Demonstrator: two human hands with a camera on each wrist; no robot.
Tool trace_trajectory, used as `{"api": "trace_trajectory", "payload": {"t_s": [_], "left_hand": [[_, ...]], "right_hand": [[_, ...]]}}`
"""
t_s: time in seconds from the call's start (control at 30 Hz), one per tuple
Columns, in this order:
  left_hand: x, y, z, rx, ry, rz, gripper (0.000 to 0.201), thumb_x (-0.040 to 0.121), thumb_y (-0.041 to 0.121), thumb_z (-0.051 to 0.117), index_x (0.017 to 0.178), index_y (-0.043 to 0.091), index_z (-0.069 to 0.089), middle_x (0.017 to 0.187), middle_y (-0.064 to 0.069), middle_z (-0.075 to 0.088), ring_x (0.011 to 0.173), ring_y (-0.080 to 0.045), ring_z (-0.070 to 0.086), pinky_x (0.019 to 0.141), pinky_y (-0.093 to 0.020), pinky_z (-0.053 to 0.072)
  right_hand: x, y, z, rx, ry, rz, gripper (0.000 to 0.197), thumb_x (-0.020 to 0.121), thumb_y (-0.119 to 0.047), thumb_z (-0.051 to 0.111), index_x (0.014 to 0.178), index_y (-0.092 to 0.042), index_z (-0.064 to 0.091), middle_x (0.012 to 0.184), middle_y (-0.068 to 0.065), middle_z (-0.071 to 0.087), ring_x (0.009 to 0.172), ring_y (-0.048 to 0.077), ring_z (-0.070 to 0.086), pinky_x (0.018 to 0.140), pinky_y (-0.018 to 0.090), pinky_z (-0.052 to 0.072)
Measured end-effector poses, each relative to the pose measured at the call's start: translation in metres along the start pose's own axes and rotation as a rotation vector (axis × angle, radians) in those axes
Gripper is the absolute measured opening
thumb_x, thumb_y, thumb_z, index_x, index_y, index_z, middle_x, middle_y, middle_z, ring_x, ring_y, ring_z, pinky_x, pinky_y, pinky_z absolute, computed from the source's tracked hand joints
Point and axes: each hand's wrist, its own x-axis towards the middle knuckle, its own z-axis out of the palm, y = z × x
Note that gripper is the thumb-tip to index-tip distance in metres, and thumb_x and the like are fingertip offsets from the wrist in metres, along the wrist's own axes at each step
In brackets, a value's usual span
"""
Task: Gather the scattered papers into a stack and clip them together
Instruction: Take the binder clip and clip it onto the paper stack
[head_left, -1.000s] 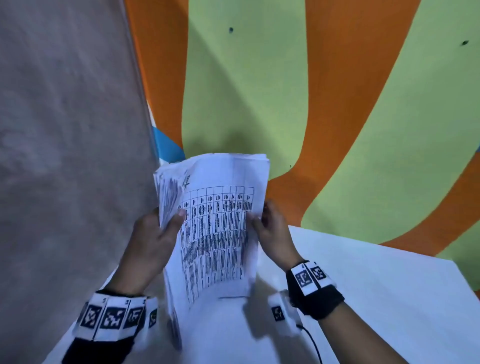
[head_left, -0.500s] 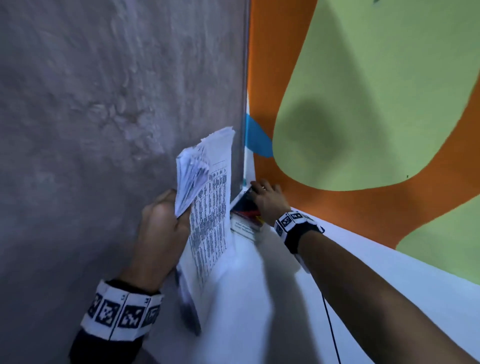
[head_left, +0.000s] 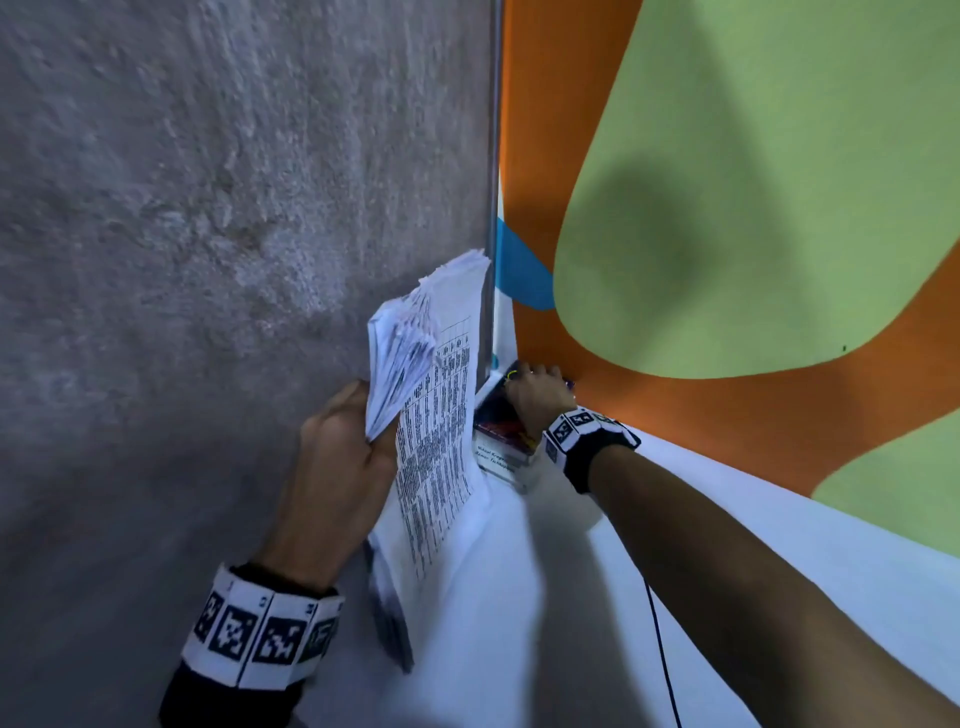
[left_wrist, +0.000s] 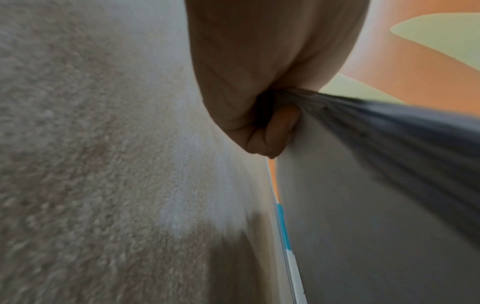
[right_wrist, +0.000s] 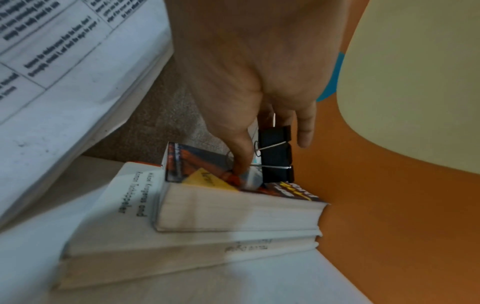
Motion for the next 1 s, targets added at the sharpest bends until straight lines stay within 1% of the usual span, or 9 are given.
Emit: {"api": "trace_trajectory", "payload": {"t_s": [0.2,0.27,0.37,0.47,0.6,0.7,0.8,0.87,1.0], "left_hand": [[0.001,0.012,0.003,-0.047,-0.011,0.037,0.021,0.092,0.006,0.055,0.071,0.002,0.054,0.065,-0.010,0.055,0.056,-0.027,0.052,0.052,-0.028,0.029],[0.001,0.017,0.010,-0.133,-0.070,0.011,0.021,0.095,0.013,0.051,0.076,0.003,0.056,0.072,-0.012,0.061,0.066,-0.028,0.058,0.058,-0.035,0.039],[0.003,0.031,0.021,-0.213,-0.159,0.056,0.020,0.095,0.018,0.049,0.083,0.005,0.058,0.077,-0.013,0.063,0.075,-0.030,0.061,0.065,-0.039,0.046],[0.004,0.061,0.037,-0.262,-0.191,0.162,0.022,0.089,0.026,0.048,0.074,0.011,0.052,0.062,0.001,0.051,0.060,-0.018,0.053,0.055,-0.030,0.034],[-0.003,0.098,0.066,-0.359,-0.289,0.246,0.016,0.092,0.021,0.055,0.077,0.016,0.053,0.059,0.010,0.047,0.054,0.000,0.049,0.052,-0.021,0.037],[-0.012,0.125,0.088,-0.402,-0.351,0.327,0.009,0.091,0.021,0.054,0.083,0.021,0.055,0.068,0.006,0.055,0.068,-0.008,0.058,0.061,-0.019,0.043],[-0.018,0.152,0.102,-0.454,-0.384,0.381,0.032,0.092,0.010,0.058,0.073,0.033,0.046,0.058,0.013,0.048,0.065,0.013,0.054,0.056,-0.003,0.034],[-0.020,0.165,0.111,-0.506,-0.446,0.398,0.028,0.091,0.023,0.056,0.068,0.036,0.047,0.060,0.014,0.057,0.060,0.013,0.051,0.053,-0.006,0.034],[-0.025,0.178,0.127,-0.647,-0.546,0.390,0.024,0.084,0.062,0.049,0.081,0.040,0.057,0.071,0.020,0.063,0.058,-0.001,0.050,0.055,-0.022,0.039]], "right_hand": [[-0.058,0.040,-0.001,0.919,0.306,0.379,0.021,0.079,-0.023,0.074,0.089,-0.005,0.068,0.090,0.017,0.068,0.084,0.033,0.065,0.068,0.035,0.050],[-0.092,0.058,0.001,1.279,0.402,0.484,0.045,0.076,-0.014,0.078,0.115,-0.007,0.056,0.093,0.012,0.063,0.084,0.029,0.063,0.069,0.038,0.054],[-0.149,0.087,-0.004,1.583,0.413,0.538,0.072,0.082,-0.002,0.071,0.143,-0.004,0.033,0.095,0.004,0.057,0.087,0.017,0.058,0.075,0.026,0.049],[-0.205,0.112,-0.019,1.817,0.398,0.517,0.051,0.083,0.003,0.067,0.130,-0.006,0.051,0.103,0.003,0.062,0.095,0.015,0.061,0.082,0.023,0.053],[-0.273,0.136,-0.037,2.172,0.471,0.465,0.064,0.056,-0.006,0.078,0.116,-0.003,0.056,0.091,0.004,0.064,0.091,0.025,0.070,0.087,0.043,0.055],[-0.309,0.145,-0.046,2.257,0.493,0.470,0.040,0.072,-0.012,0.069,0.109,-0.002,0.058,0.084,0.007,0.066,0.099,0.037,0.068,0.091,0.050,0.052],[-0.338,0.151,-0.053,2.183,0.553,0.563,0.050,0.068,-0.019,0.077,0.109,0.002,0.060,0.085,0.008,0.065,0.104,0.037,0.061,0.087,0.045,0.055],[-0.358,0.156,-0.064,2.017,0.601,0.606,0.065,0.056,-0.026,0.086,0.111,0.002,0.065,0.090,0.007,0.065,0.098,0.027,0.060,0.081,0.037,0.058],[-0.397,0.172,-0.096,1.564,0.771,0.575,0.047,0.070,0.000,0.077,0.115,-0.009,0.067,0.094,-0.002,0.069,0.080,0.009,0.056,0.077,0.024,0.050]]}}
